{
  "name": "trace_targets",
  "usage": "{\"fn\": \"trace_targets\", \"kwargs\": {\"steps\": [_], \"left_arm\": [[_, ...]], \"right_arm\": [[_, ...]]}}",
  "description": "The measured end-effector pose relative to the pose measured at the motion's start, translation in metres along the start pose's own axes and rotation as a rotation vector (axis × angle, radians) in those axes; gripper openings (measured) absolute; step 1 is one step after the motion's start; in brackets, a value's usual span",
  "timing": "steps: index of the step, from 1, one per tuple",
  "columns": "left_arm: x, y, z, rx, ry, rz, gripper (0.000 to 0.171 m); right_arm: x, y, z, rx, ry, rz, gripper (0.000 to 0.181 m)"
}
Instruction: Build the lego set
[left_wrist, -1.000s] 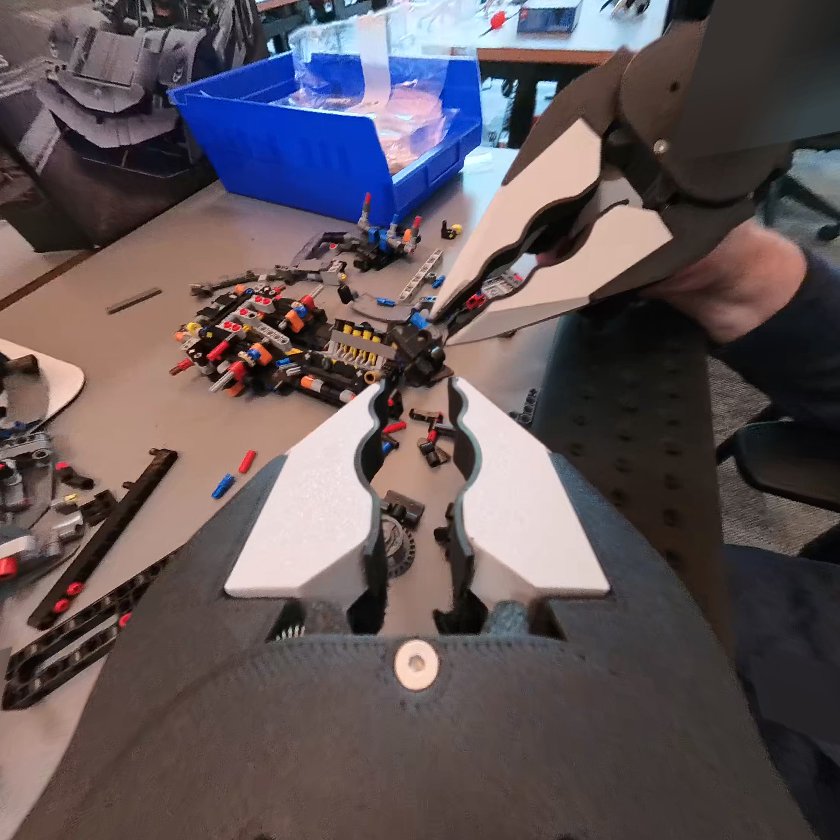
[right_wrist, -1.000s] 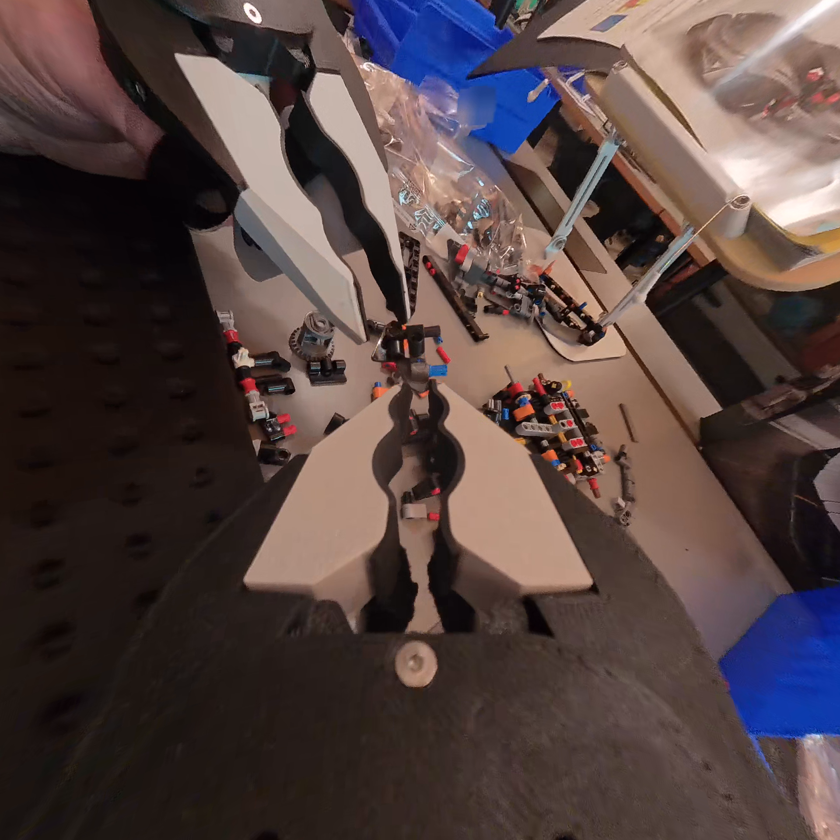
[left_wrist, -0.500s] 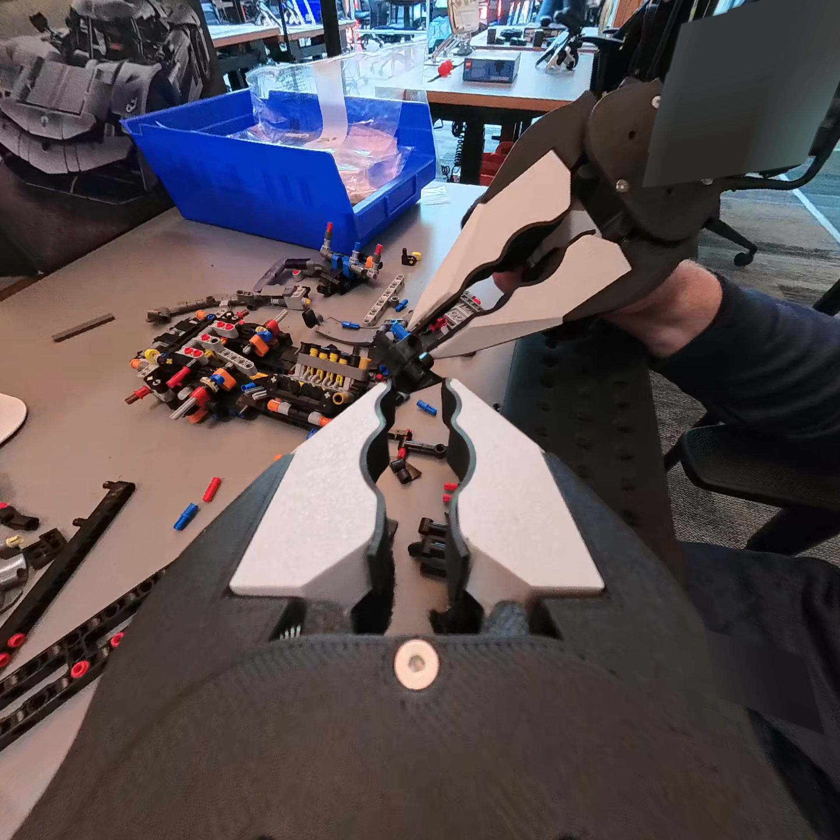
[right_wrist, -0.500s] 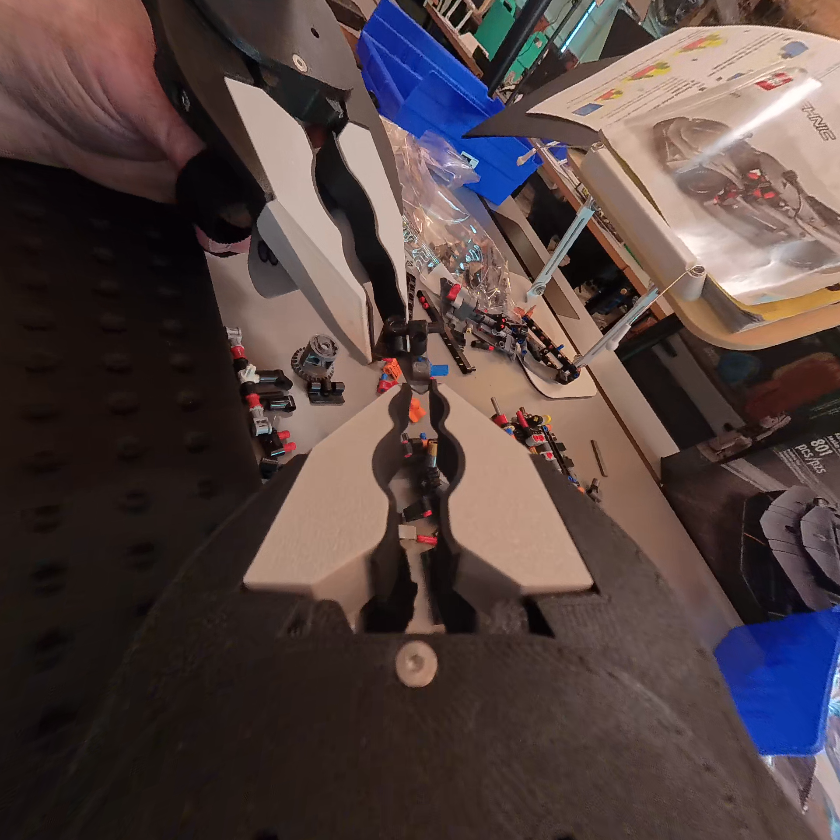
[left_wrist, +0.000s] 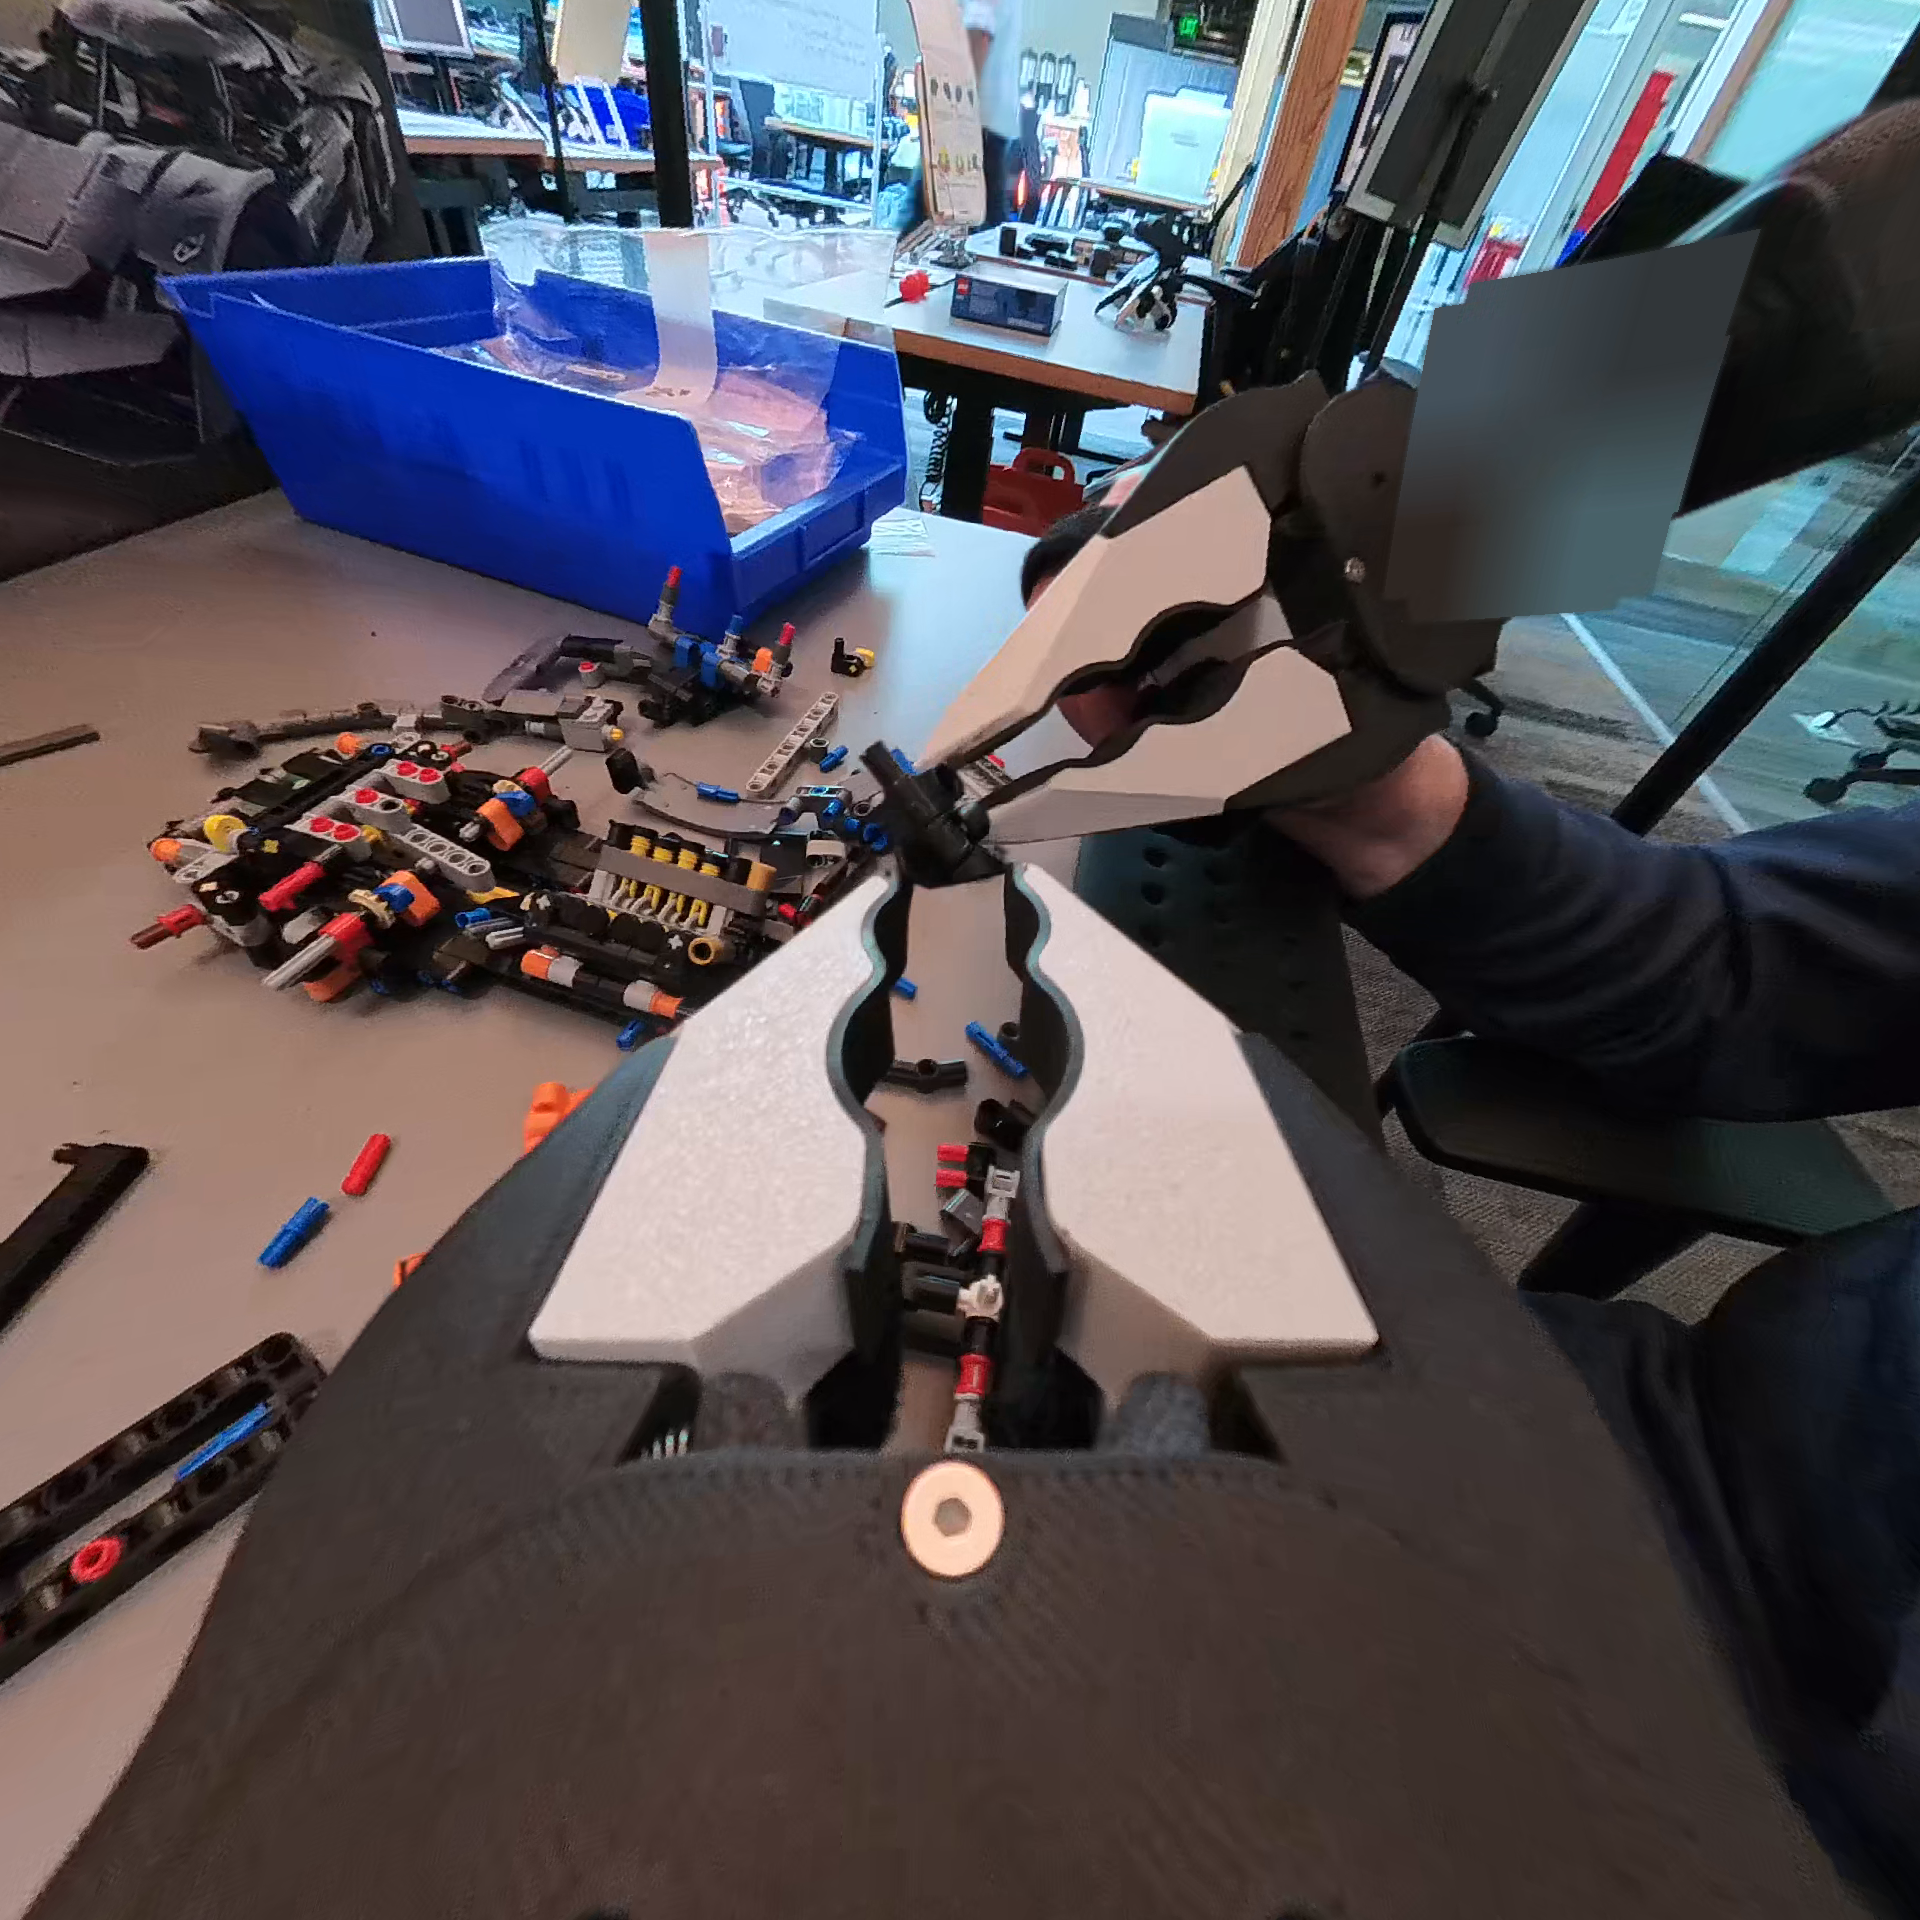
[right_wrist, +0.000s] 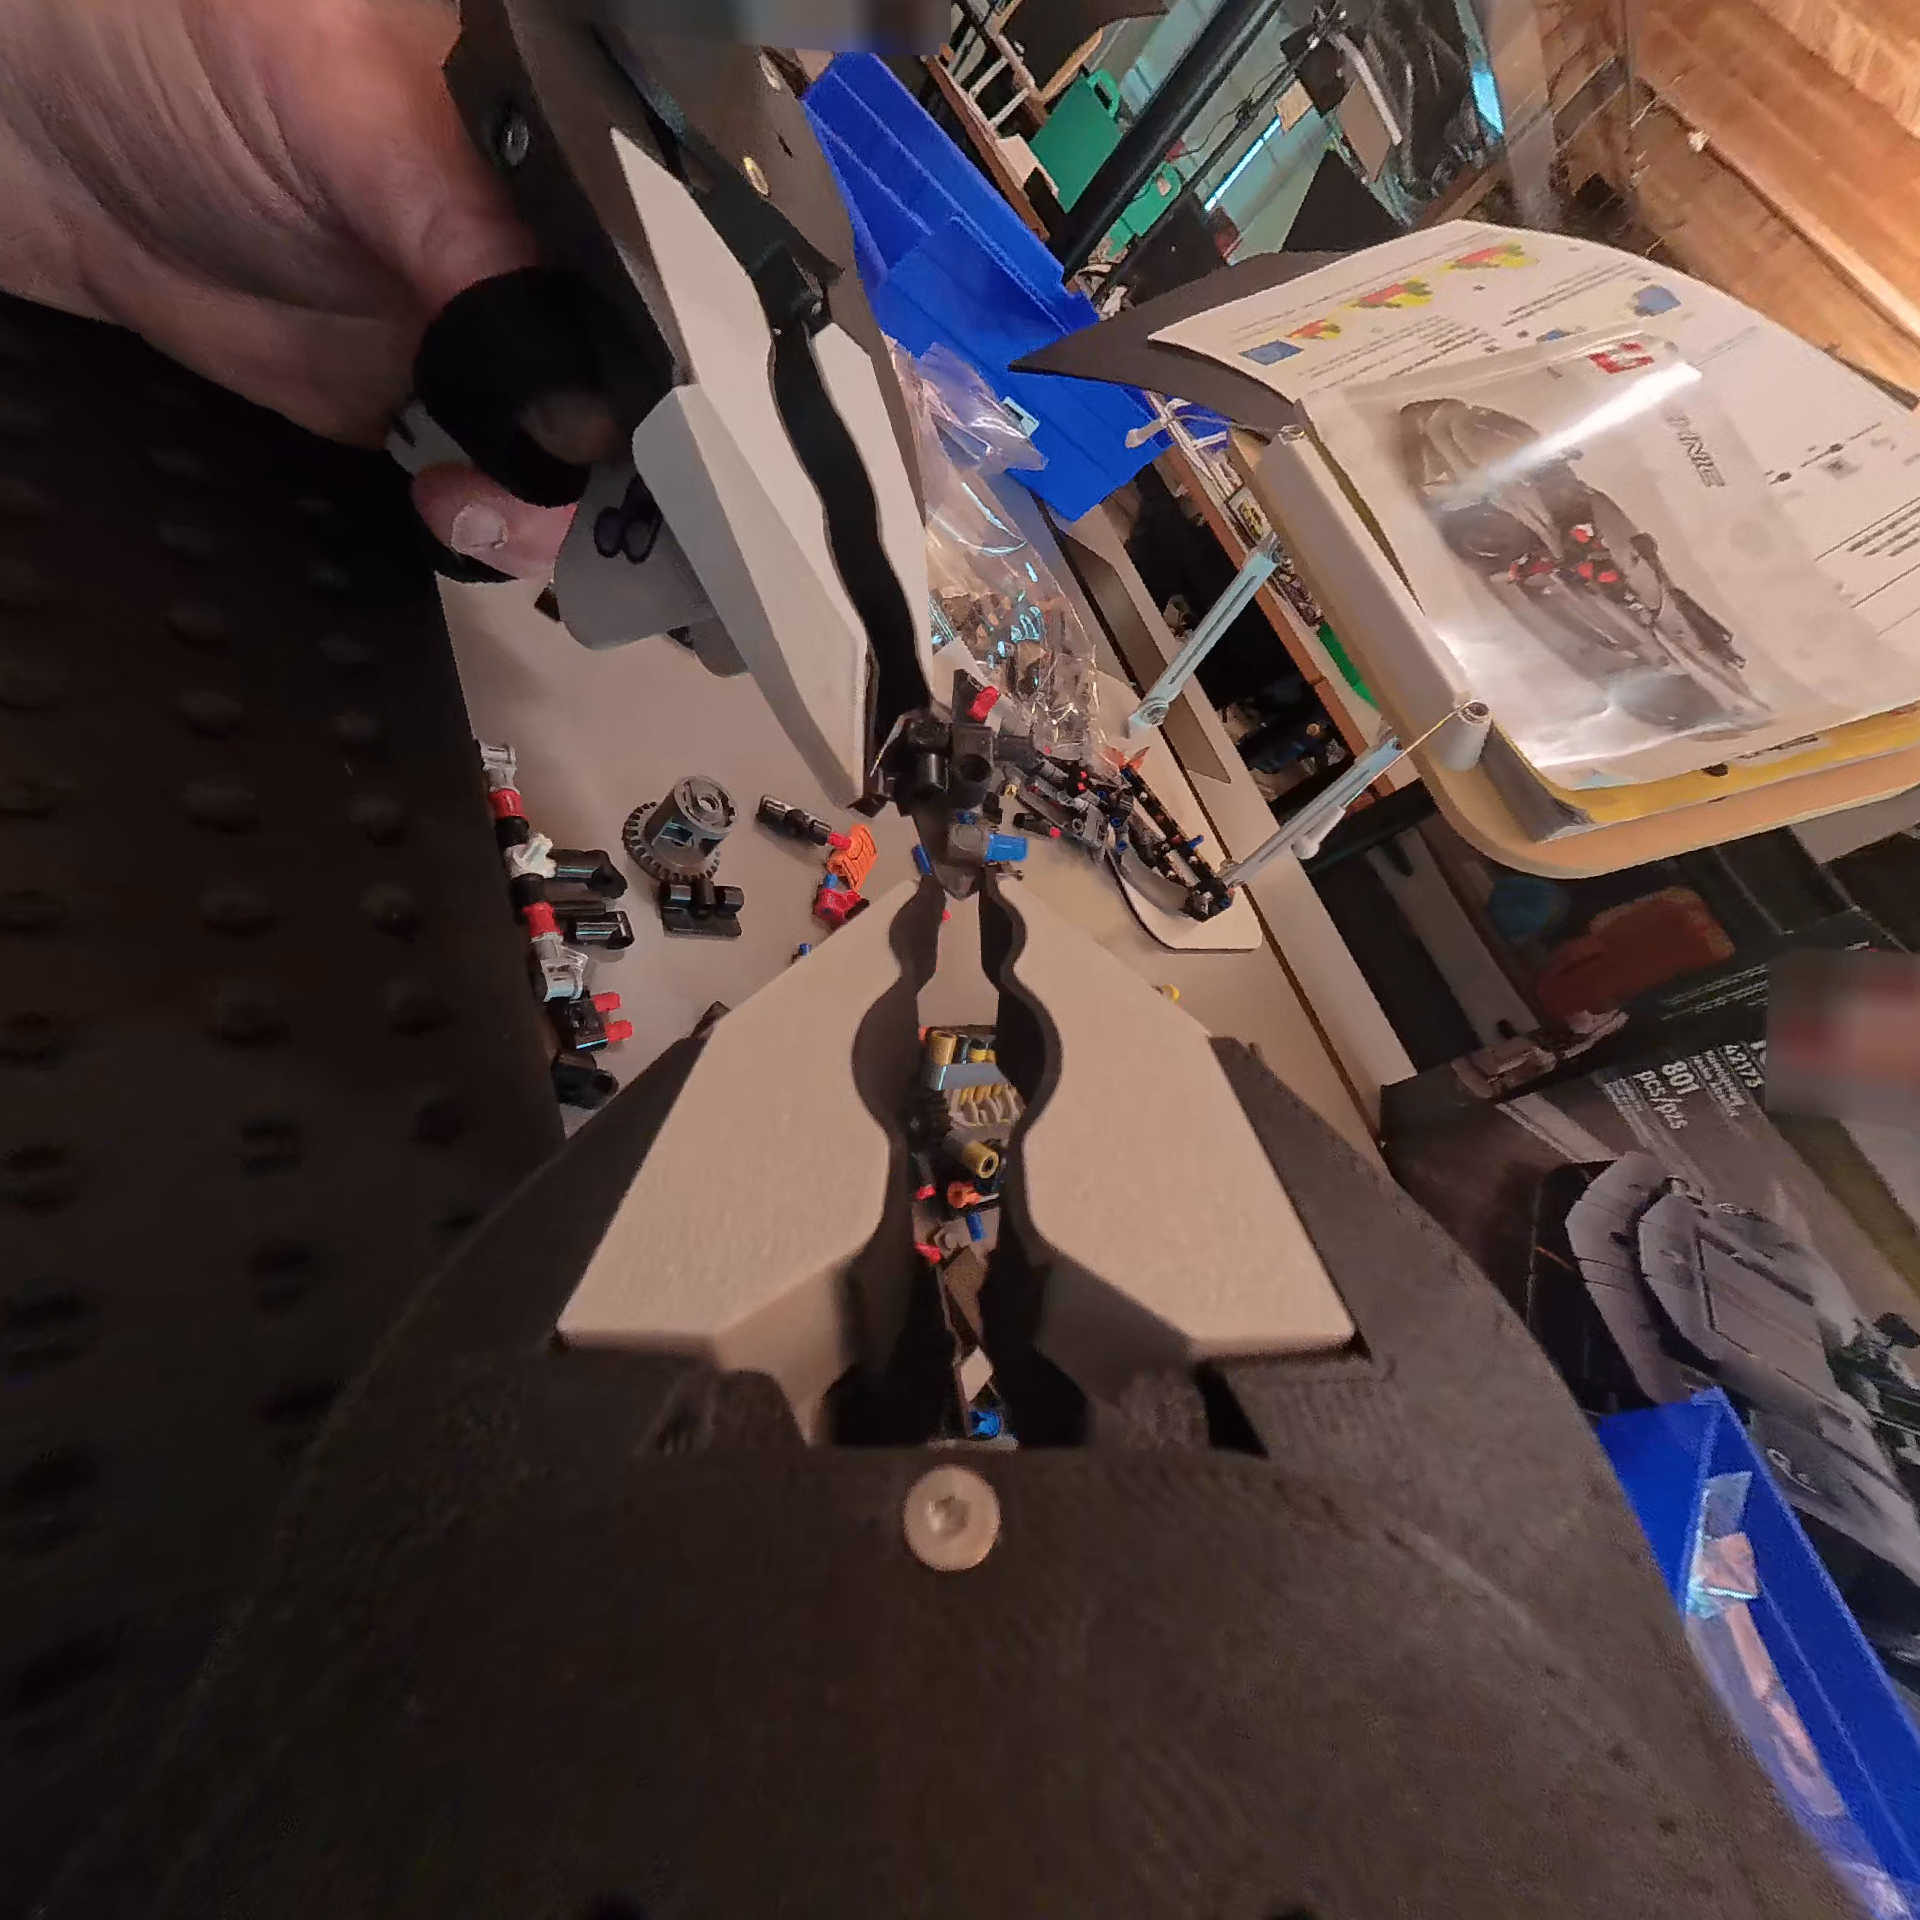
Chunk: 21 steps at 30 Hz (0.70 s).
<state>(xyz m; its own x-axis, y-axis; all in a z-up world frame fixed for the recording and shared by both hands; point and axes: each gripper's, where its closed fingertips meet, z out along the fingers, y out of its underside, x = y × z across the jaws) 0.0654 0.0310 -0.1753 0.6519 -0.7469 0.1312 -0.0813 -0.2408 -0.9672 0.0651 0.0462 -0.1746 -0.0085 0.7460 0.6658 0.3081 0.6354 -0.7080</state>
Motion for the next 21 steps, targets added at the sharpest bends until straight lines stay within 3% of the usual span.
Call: {"fn": "trace_targets", "kwargs": {"steps": [2,12,21], "left_arm": [[0.003,-0.003,-0.002,0.024,0.022,-0.007,0.0],[-0.001,-0.001,-0.001,0.008,-0.013,-0.009,0.0],[-0.028,-0.007,-0.015,0.049,-0.161,0.0,0.0]], "right_arm": [[-0.001,0.0,0.0,0.002,0.001,-0.015,0.003],[-0.001,0.002,0.001,0.01,-0.035,0.047,0.0],[-0.04,0.026,0.024,-0.138,-0.303,0.209,0.023]]}}
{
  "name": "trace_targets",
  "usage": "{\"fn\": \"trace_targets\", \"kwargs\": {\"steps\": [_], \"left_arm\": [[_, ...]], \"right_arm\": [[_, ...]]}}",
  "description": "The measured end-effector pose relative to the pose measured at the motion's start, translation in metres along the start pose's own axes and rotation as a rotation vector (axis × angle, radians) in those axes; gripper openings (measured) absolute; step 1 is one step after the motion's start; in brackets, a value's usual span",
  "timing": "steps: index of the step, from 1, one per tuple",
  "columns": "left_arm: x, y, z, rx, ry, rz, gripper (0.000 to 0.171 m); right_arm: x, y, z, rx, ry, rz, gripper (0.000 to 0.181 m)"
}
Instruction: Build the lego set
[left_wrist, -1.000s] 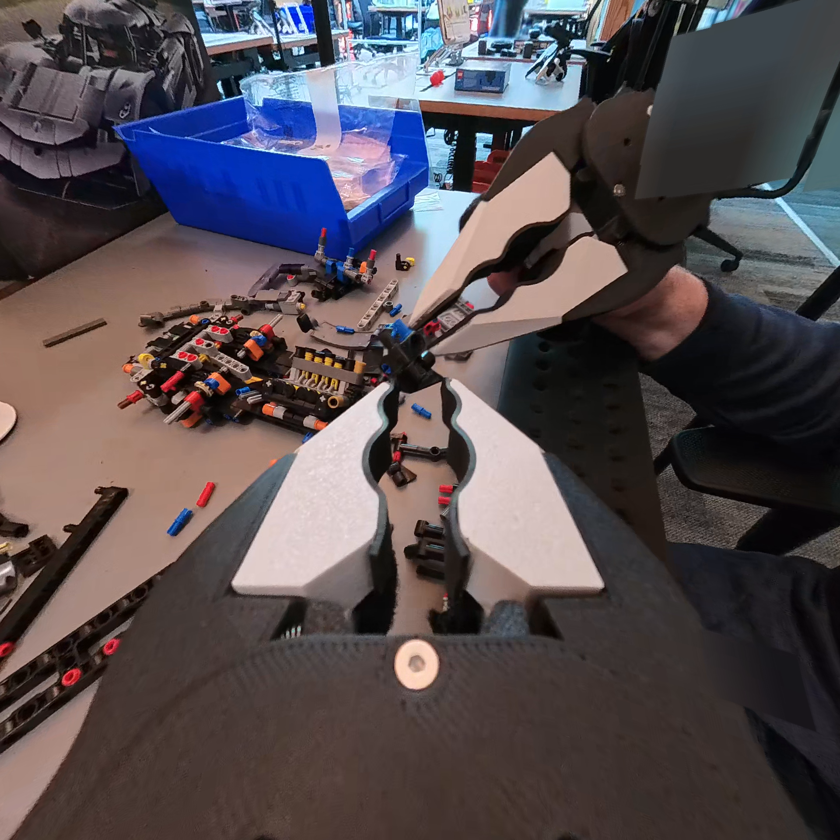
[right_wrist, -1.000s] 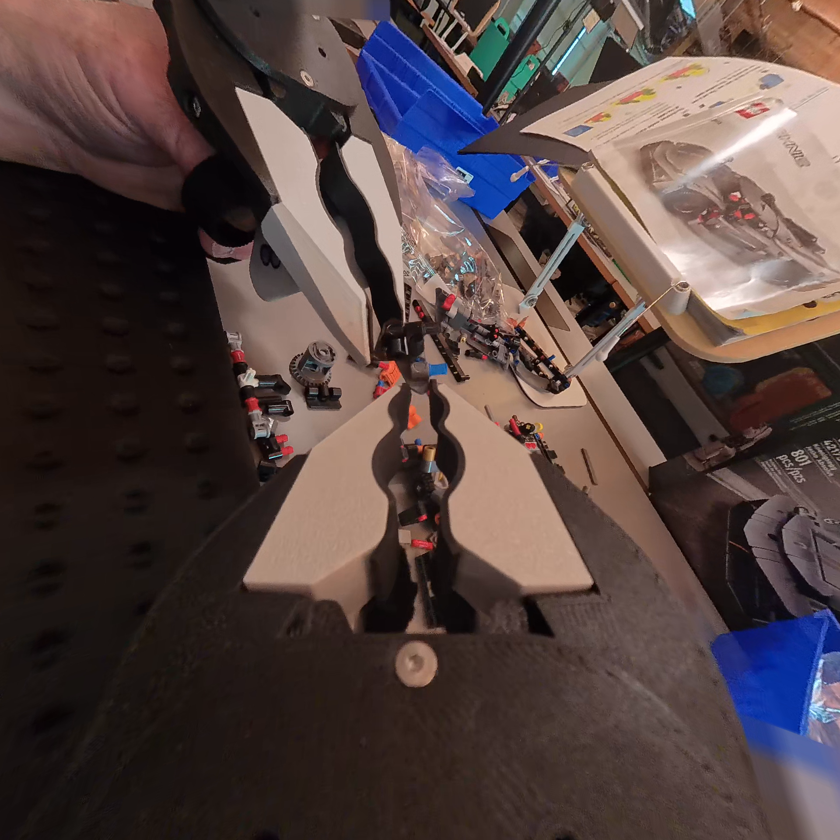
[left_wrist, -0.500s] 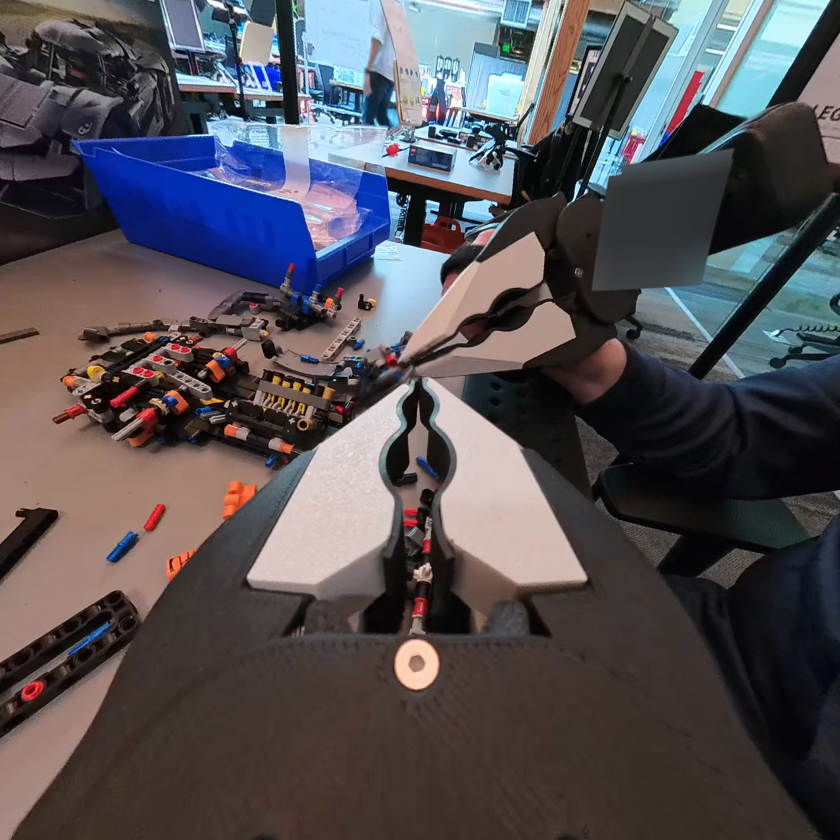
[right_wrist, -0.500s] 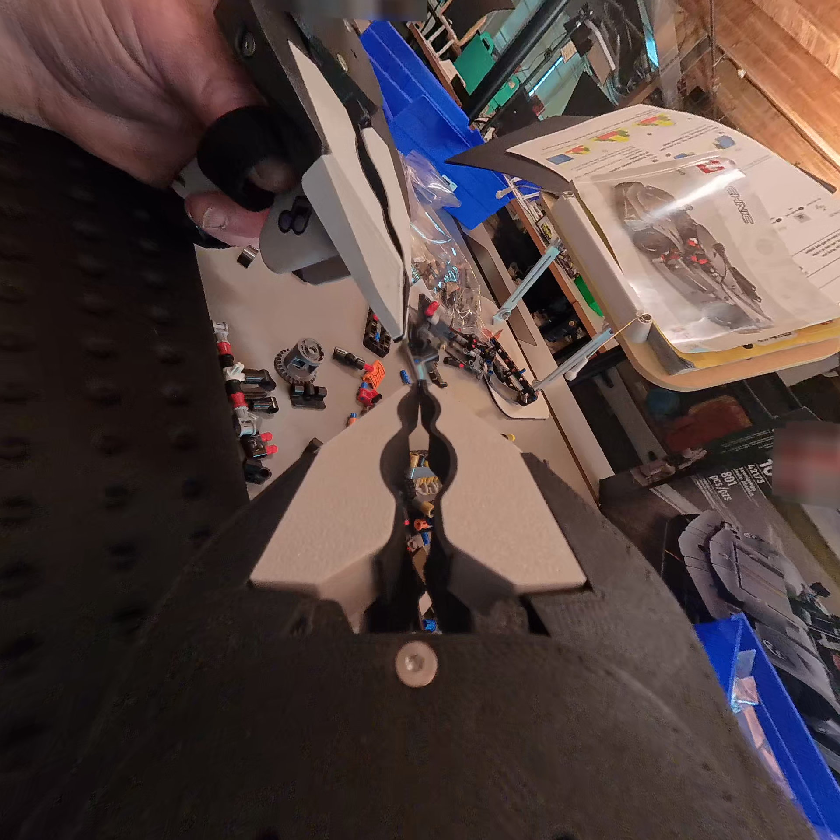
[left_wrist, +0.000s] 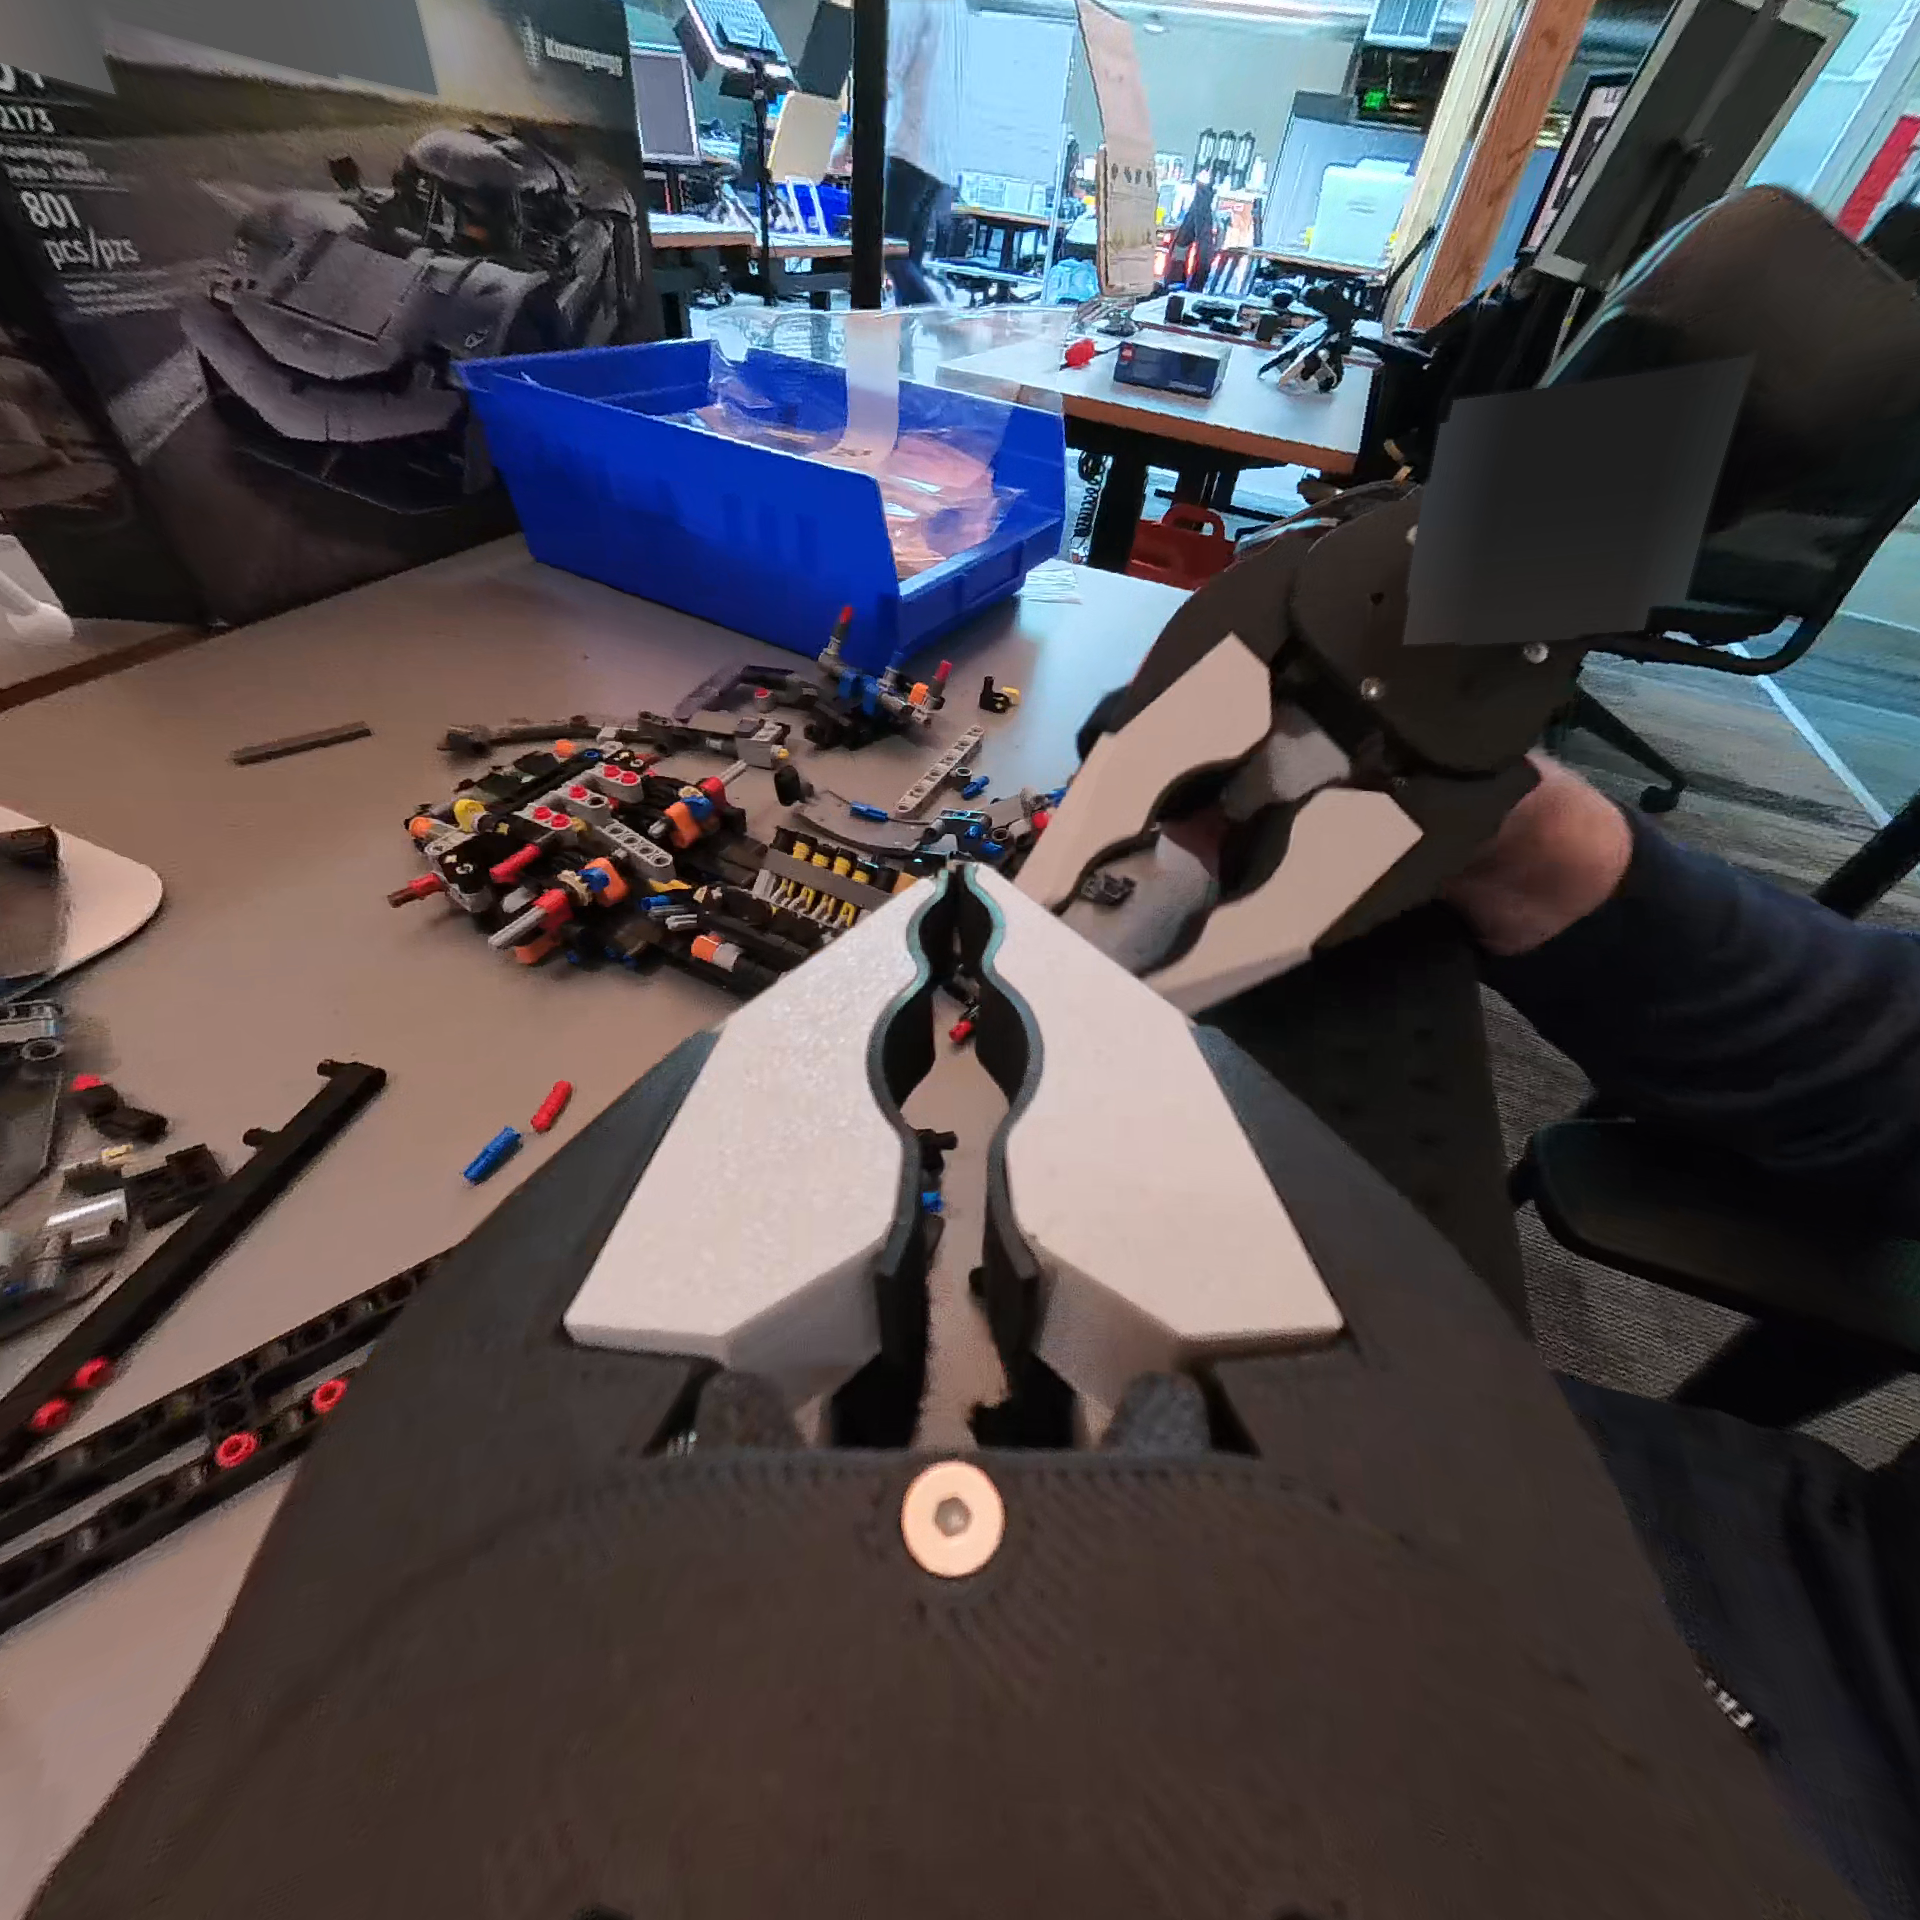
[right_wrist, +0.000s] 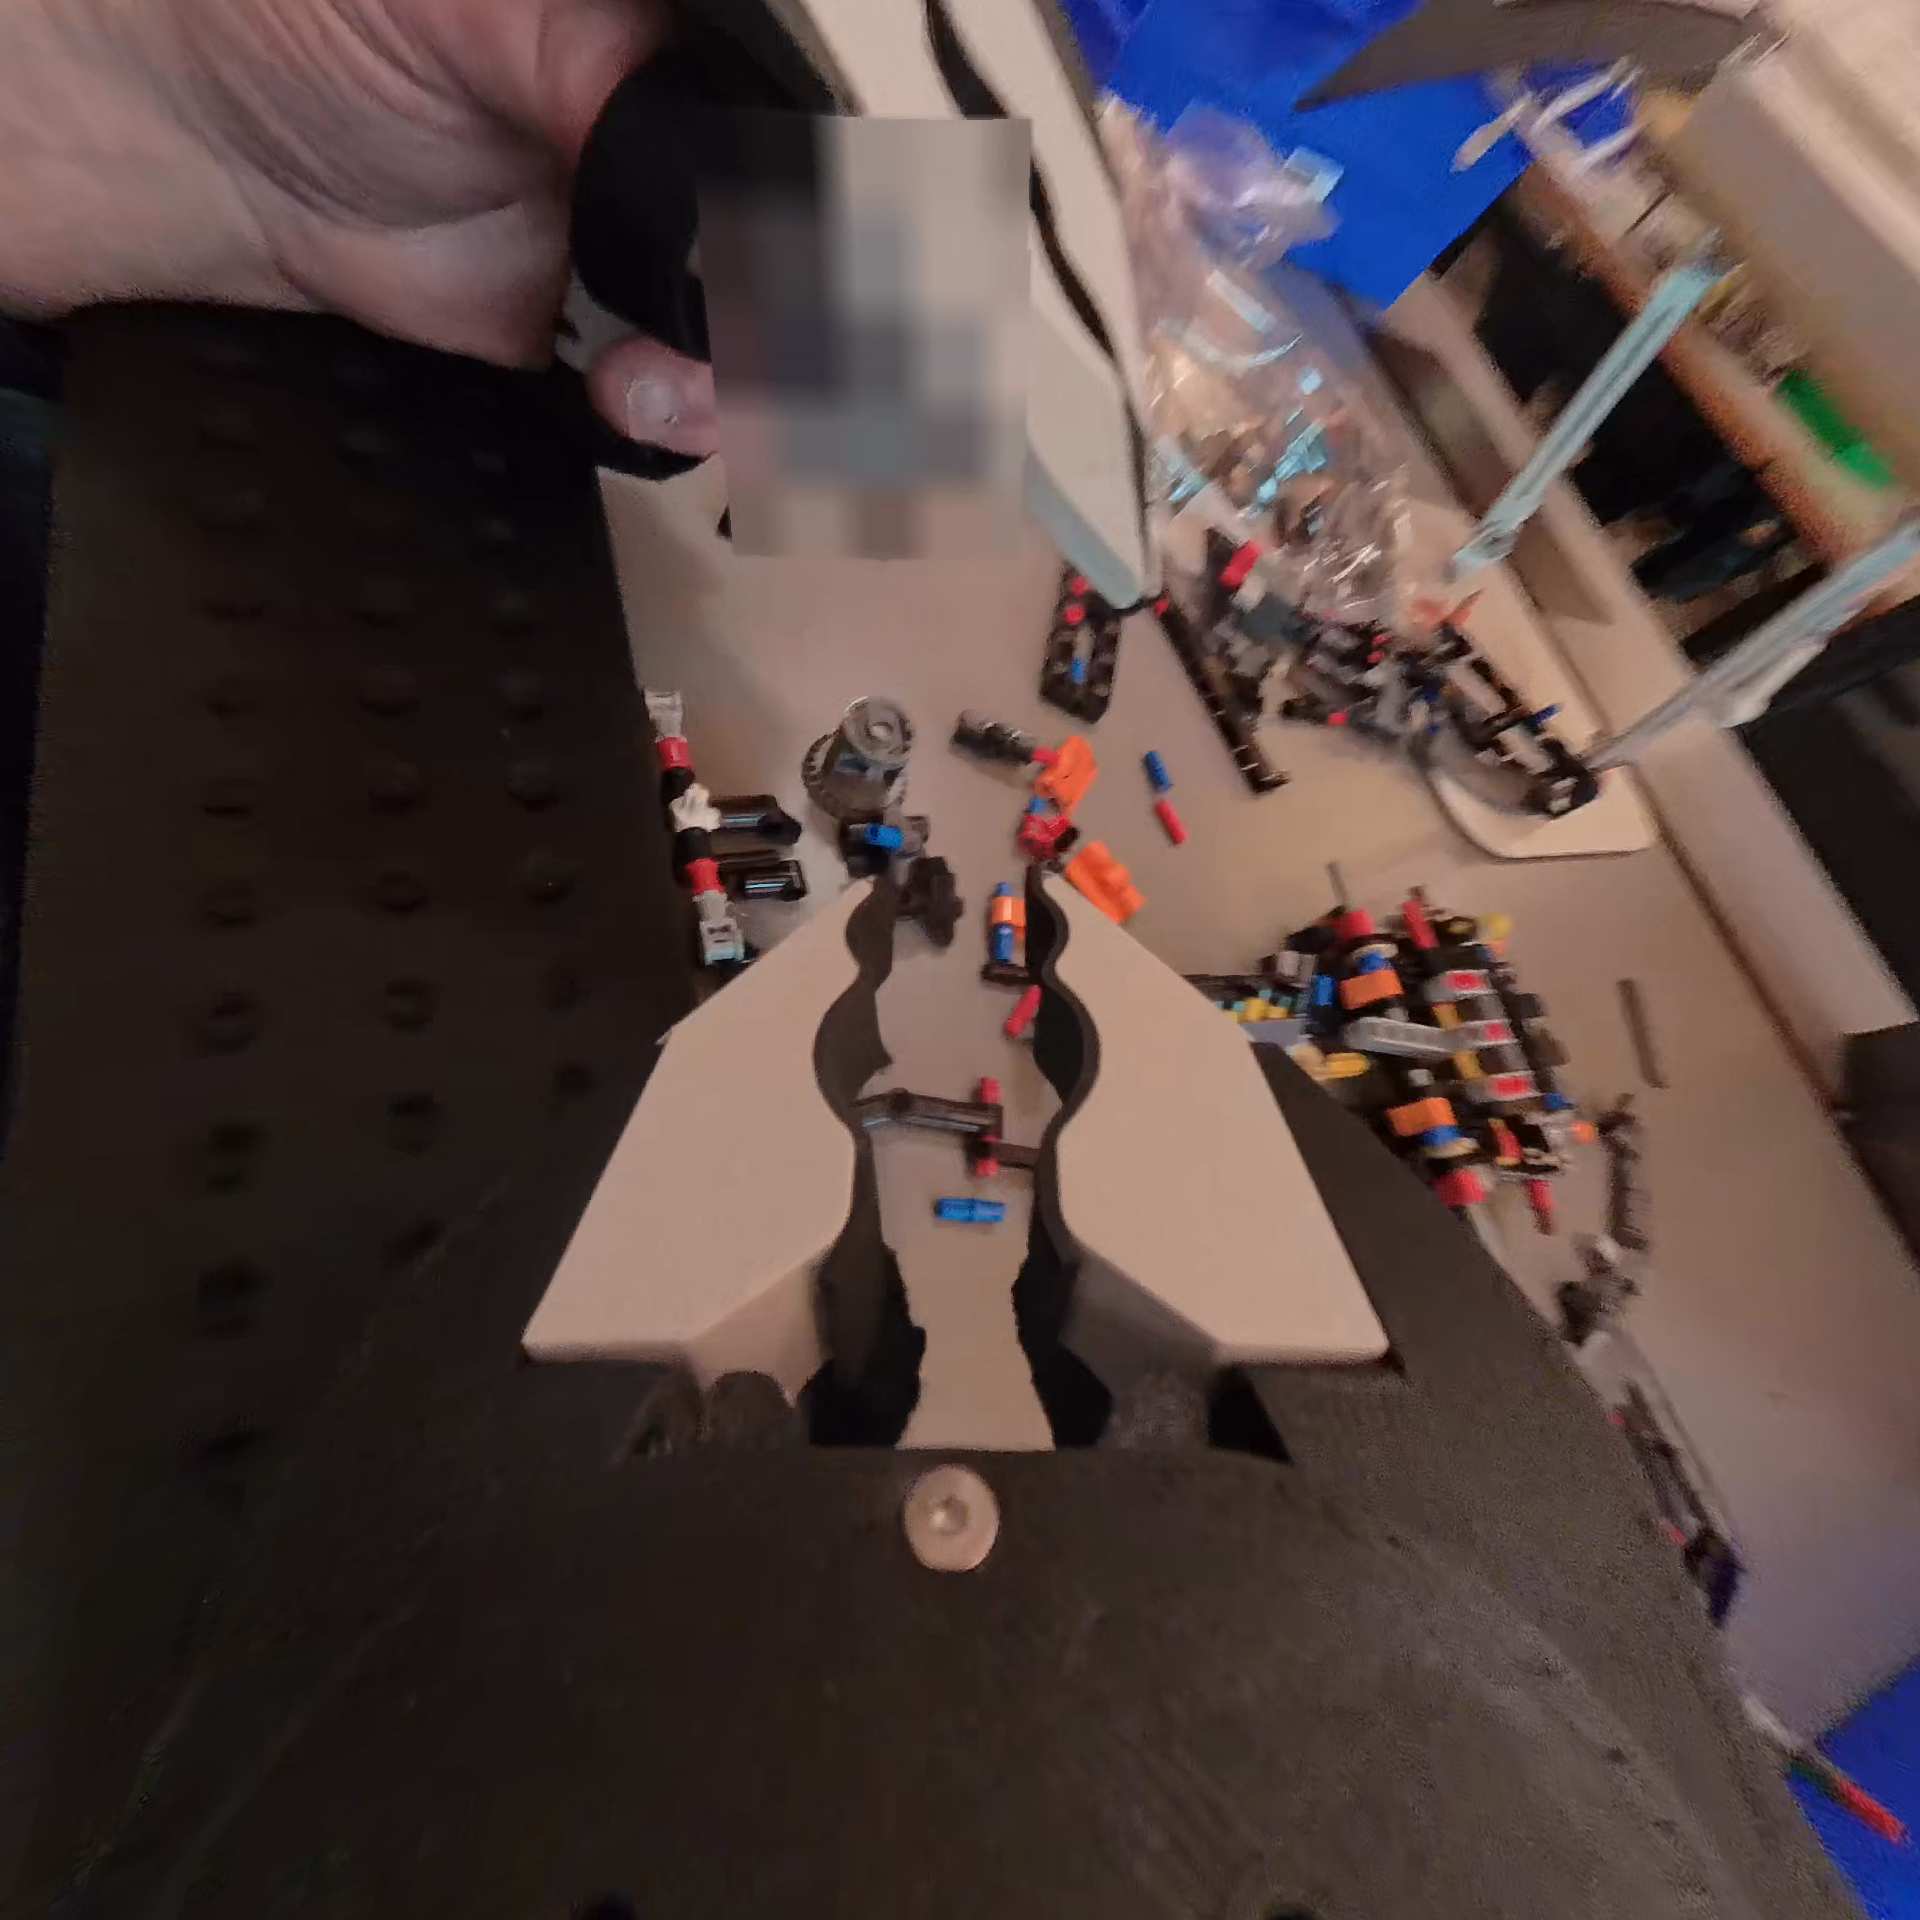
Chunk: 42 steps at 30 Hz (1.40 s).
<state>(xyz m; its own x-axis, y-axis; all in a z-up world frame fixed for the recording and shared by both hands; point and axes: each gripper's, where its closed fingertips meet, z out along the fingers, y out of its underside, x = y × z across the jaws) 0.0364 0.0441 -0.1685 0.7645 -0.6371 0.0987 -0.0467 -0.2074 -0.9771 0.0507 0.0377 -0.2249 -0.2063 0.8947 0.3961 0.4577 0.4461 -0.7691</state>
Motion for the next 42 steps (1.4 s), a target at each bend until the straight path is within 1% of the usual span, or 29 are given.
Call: {"fn": "trace_targets", "kwargs": {"steps": [1,3,6,8,10,11,12,15,16,20,23,24,25,27,28,30,31,33,38,42], "left_arm": [[-0.002,0.002,0.001,-0.009,-0.009,-0.003,0.0],[-0.006,0.003,0.001,-0.019,-0.039,0.009,0.0],[-0.007,0.003,0.0,-0.014,-0.034,-0.003,0.0],[-0.006,0.003,0.001,-0.013,-0.033,0.001,0.0],[-0.006,0.004,0.001,-0.021,-0.033,0.003,0.0],[-0.006,0.004,0.001,-0.022,-0.036,0.005,0.0],[-0.006,0.005,0.001,-0.022,-0.039,0.006,0.0],[-0.008,0.004,0.0,-0.018,-0.048,0.005,0.0],[-0.009,0.004,-0.001,-0.019,-0.056,0.006,0.0],[-0.014,0.009,-0.005,-0.052,-0.096,0.043,0.0],[-0.018,0.014,-0.007,-0.083,-0.132,0.081,0.0],[-0.018,0.015,-0.006,-0.09,-0.13,0.074,0.0],[-0.019,0.016,-0.005,-0.094,-0.13,0.069,0.0],[-0.02,0.016,-0.004,-0.096,-0.14,0.075,0.0],[-0.02,0.016,-0.003,-0.097,-0.14,0.076,0.0],[-0.02,0.019,-0.002,-0.11,-0.142,0.076,0.0],[-0.021,0.019,-0.002,-0.111,-0.148,0.078,0.0],[-0.021,0.018,-0.002,-0.109,-0.149,0.076,0.0],[-0.024,0.018,-0.004,-0.107,-0.165,0.076,0.0],[-0.026,0.02,-0.008,-0.121,-0.178,0.1,0.003]], "right_arm": [[-0.004,0.004,0.007,-0.042,-0.026,0.007,0.026],[-0.009,0.012,0.018,-0.119,-0.048,0.009,0.025],[-0.014,0.023,0.029,-0.214,-0.065,0.006,0.025],[-0.012,0.026,0.034,-0.251,-0.041,0.004,0.019],[-0.012,0.024,0.037,-0.253,-0.029,0.002,0.015],[-0.009,0.024,0.039,-0.265,-0.007,0.002,0.009],[-0.007,0.025,0.04,-0.275,0.007,0.001,0.007],[-0.008,0.02,0.04,-0.257,0.008,-0.015,0.004],[-0.008,0.02,0.039,-0.255,0.012,-0.016,0.0],[-0.004,0.021,0.035,-0.237,0.023,0.019,0.0],[-0.008,0.01,0.03,-0.151,-0.009,0.038,0.0],[-0.011,0.005,0.031,-0.124,-0.032,0.055,0.006],[-0.012,0.005,0.033,-0.127,-0.048,0.073,0.015],[-0.013,0.018,0.04,-0.207,-0.054,0.082,0.03],[-0.012,0.022,0.043,-0.242,-0.041,0.076,0.032],[-0.011,0.021,0.045,-0.251,-0.022,0.056,0.024],[-0.012,0.019,0.047,-0.247,-0.022,0.053,0.018],[-0.013,0.018,0.049,-0.255,-0.018,0.045,0.012],[-0.009,0.017,0.047,-0.263,0.015,0.038,0.009],[0.003,0.011,0.037,-0.198,0.056,0.084,0.009]]}}
